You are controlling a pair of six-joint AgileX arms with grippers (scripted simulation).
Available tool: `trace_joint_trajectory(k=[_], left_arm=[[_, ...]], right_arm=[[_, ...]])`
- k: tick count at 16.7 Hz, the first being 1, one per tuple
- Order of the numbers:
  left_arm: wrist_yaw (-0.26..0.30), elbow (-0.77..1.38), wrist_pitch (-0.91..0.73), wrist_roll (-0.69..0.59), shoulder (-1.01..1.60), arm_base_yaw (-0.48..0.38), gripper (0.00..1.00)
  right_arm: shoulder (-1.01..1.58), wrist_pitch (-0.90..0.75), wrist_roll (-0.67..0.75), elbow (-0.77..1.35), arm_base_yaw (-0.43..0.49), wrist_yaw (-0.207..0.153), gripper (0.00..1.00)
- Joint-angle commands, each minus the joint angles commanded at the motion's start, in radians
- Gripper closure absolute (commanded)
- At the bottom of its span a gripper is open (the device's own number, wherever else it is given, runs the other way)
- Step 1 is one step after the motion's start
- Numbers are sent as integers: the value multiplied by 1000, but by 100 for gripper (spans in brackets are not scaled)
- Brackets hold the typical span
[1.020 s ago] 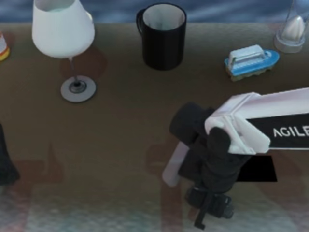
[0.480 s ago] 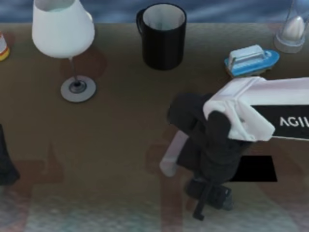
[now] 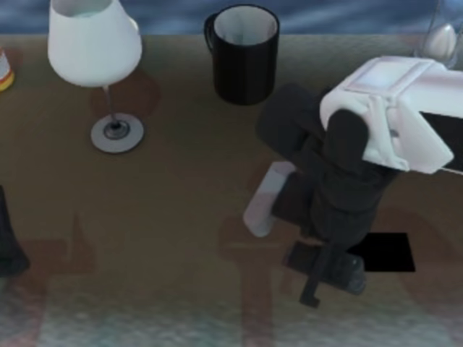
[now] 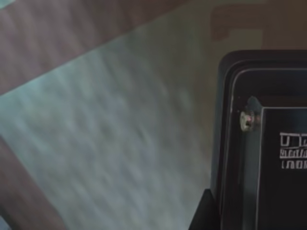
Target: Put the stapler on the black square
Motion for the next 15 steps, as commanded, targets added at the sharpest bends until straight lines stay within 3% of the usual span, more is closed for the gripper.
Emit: trace_joint_trajectory(k=[6,15], left_arm=[[0,0,0,0,0,0,0],[0,0,0,0,0,0,0]], right_arm=[[14,-9,-69,18,-31,-1,100],[51,-79,-636,104,-260,-5,100]])
